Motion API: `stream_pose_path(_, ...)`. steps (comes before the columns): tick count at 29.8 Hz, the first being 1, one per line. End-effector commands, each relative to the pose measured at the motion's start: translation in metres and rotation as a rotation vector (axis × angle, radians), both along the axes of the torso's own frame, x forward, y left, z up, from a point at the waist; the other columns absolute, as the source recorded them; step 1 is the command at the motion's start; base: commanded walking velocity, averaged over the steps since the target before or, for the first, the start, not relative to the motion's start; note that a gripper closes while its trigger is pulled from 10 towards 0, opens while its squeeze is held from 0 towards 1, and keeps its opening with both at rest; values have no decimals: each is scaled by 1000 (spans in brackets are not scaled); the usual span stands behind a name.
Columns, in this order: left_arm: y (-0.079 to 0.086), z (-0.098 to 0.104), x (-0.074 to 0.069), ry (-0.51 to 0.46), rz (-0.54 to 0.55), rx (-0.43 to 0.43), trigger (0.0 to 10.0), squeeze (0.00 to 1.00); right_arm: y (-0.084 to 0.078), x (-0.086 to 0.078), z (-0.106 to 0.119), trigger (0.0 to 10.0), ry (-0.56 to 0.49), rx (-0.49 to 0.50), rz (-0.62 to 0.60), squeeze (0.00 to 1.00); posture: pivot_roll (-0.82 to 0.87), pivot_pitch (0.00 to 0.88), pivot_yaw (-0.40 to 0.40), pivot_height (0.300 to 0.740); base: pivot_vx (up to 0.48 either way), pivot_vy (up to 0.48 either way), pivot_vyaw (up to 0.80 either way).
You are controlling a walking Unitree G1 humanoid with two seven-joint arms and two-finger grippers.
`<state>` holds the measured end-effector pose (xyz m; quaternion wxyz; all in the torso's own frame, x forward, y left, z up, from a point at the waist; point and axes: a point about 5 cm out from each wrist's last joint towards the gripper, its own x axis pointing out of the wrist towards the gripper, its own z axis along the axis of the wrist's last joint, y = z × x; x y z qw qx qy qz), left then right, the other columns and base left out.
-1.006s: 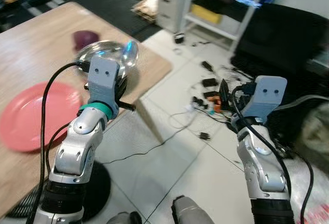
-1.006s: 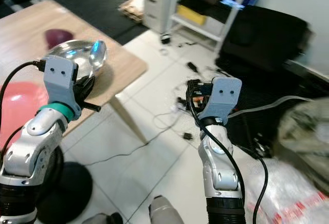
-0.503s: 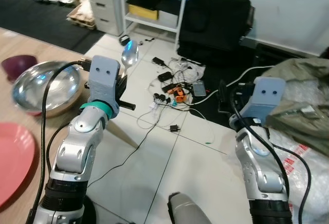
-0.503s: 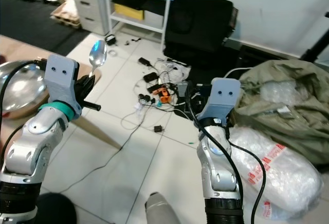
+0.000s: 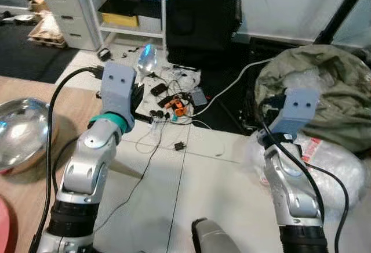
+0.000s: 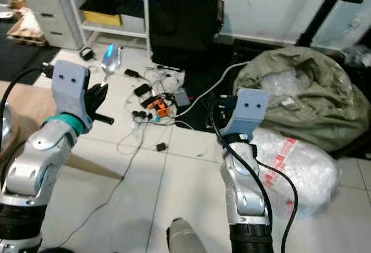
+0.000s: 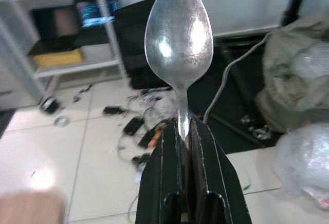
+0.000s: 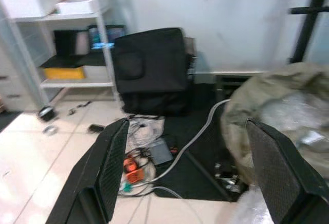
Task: Setting the table
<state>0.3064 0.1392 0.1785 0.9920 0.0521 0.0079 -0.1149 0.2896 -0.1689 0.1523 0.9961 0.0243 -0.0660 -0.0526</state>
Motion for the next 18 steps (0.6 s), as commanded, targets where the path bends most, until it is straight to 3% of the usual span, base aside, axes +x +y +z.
stream_pose_path(1, -1, -3, 0, 13, -9, -2, 10000, 0, -2, -1, -4, 10000, 15, -5, -10, 0, -152, 0, 91, 740, 0, 0, -800)
stream_pose_path(18, -2, -4, 1, 27, -17, -27, 10000, 0, -1, -1, -4, 10000, 13, -2, -13, 0, -150, 0, 93, 740, 0, 0, -800)
